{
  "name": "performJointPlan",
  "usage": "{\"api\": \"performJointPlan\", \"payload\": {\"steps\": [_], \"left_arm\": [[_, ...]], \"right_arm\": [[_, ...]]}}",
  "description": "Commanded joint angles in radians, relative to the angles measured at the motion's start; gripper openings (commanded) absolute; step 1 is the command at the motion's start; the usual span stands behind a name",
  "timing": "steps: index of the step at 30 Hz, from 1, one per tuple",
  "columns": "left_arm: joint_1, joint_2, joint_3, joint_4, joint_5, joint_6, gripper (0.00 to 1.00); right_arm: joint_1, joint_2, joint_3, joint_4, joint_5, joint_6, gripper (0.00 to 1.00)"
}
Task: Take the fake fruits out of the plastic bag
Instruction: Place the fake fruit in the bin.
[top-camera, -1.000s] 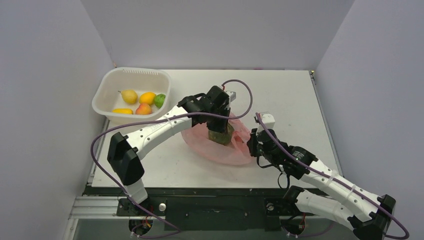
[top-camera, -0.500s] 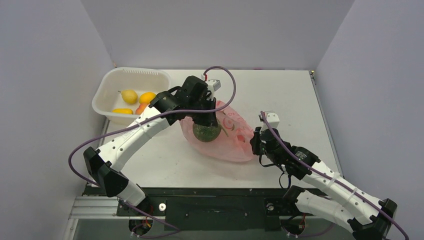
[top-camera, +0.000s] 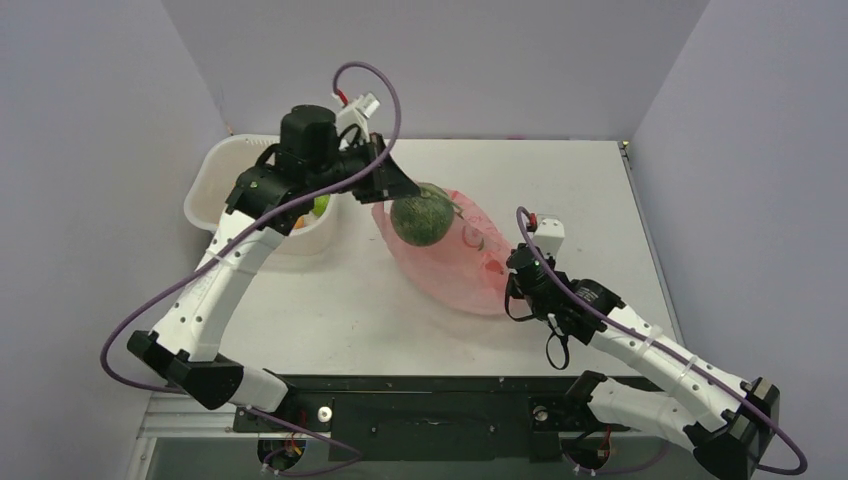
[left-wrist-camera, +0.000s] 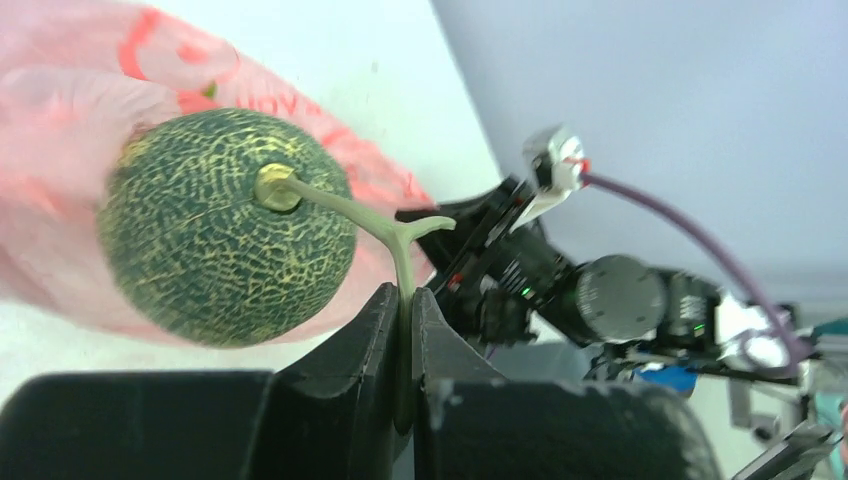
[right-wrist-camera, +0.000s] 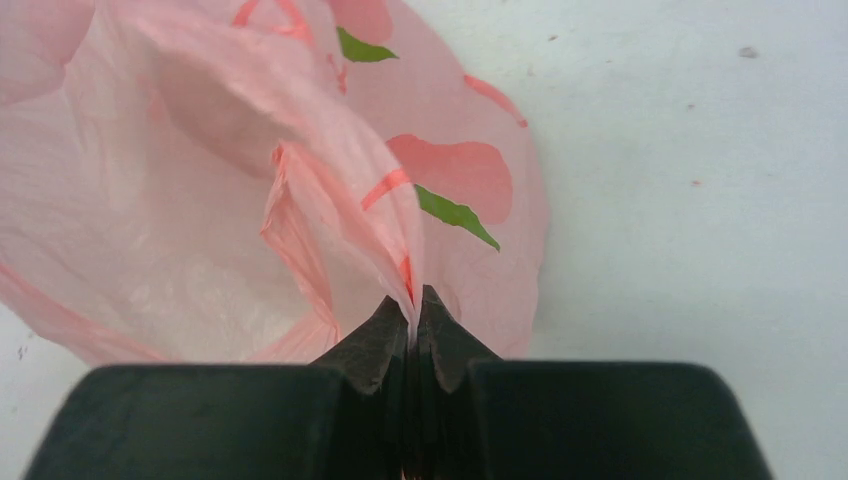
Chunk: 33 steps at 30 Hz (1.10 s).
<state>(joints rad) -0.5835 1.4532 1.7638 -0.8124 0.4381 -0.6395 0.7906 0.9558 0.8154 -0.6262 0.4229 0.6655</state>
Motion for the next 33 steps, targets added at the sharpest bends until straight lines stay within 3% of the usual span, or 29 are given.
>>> {"api": "performJointPlan", "payload": {"steps": [1, 12, 16, 20, 23, 25, 33], "left_arm": [[0.099, -0.080, 0.114, 0.187, 0.074, -0.089, 0.00], [0.414, -0.029, 0.221, 0.176, -0.054, -0.084, 0.00], [0.540, -0.003, 0.178, 0.208, -0.073, -0.086, 0.00], [0.662, 0.016, 0.111, 0.284, -0.111, -0.093, 0.00], [0.728, 0.062, 0.066, 0.328, -0.117, -0.111, 0.00], [0.748, 0.101, 0.057, 0.333, -0.139, -0.107, 0.00], [0.795, 0.201, -0.059, 0.417, -0.236, -0.105, 0.00]], "right_arm": [[-0.024, -0.020, 0.063, -0.098, 0.210, 0.088, 0.00], [-0.071, -0.093, 0.115, -0.392, 0.356, 0.170, 0.00], [-0.076, -0.114, 0.116, -0.430, 0.307, 0.155, 0.13], [-0.077, -0.122, 0.166, -0.456, 0.239, 0.088, 0.36], [-0.076, -0.142, 0.225, -0.466, 0.225, 0.044, 0.60], [-0.076, -0.159, 0.263, -0.470, 0.234, 0.010, 0.68], [-0.076, -0.160, 0.409, -0.505, 0.307, -0.045, 0.71]]}}
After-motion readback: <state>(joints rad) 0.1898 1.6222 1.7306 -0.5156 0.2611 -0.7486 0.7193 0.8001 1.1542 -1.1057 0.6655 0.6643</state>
